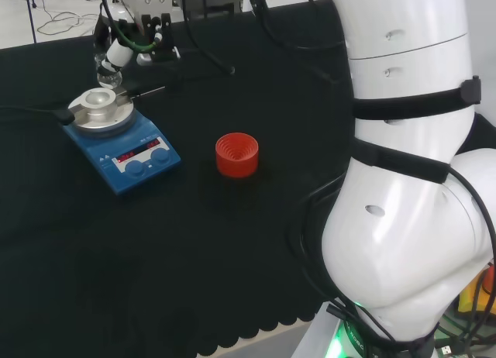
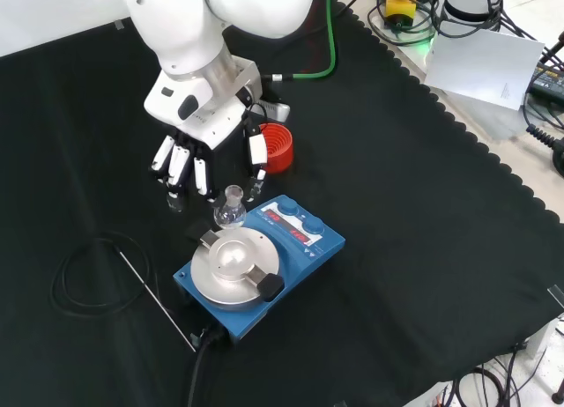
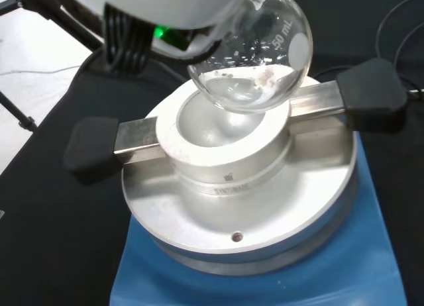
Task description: Place the round-bottom flask on the heater.
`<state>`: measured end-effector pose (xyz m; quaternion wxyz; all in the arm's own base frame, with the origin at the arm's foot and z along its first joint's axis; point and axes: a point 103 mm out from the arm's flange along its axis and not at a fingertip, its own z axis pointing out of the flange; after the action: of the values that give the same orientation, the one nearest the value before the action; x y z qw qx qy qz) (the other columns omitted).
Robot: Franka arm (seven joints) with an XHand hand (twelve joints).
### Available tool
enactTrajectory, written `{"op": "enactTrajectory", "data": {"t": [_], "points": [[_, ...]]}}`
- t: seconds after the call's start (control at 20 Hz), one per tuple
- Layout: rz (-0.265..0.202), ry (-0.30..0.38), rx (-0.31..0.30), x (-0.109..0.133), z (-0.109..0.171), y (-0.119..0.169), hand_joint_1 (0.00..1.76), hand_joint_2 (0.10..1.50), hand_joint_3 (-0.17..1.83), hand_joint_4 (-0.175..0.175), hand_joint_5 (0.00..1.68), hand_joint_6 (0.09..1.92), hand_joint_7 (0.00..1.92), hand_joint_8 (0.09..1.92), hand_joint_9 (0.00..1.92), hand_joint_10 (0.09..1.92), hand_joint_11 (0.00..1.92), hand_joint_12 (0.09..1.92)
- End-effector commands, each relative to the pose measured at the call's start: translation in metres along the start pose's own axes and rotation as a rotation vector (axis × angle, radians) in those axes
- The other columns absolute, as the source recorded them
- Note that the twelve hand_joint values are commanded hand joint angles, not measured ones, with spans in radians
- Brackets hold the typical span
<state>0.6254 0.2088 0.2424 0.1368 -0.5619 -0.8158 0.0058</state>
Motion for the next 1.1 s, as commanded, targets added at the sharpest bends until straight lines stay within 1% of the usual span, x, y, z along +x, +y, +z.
{"op": "enactTrajectory", "data": {"t": [0.05, 0.5, 0.9, 1.1], "points": [[-0.027, -0.012, 0.027, 0.01, 0.009, 0.011, 1.11, 0.63, 0.78, 0.175, 1.18, 0.89, 0.41, 0.61, 0.69, 0.55, 0.32, 1.33], [-0.036, -0.015, 0.055, 0.012, 0.022, 0.028, 1.11, 0.63, 0.79, 0.175, 1.18, 0.89, 0.41, 0.62, 0.69, 0.55, 0.33, 1.33], [-0.033, -0.018, 0.075, 0.009, 0.033, 0.031, 1.11, 0.63, 0.79, 0.175, 1.18, 0.89, 0.41, 0.62, 0.69, 0.55, 0.33, 1.33], [-0.039, -0.022, 0.079, 0.011, 0.037, 0.033, 1.11, 0.63, 0.79, 0.175, 1.18, 0.89, 0.41, 0.62, 0.69, 0.55, 0.33, 1.33]]}}
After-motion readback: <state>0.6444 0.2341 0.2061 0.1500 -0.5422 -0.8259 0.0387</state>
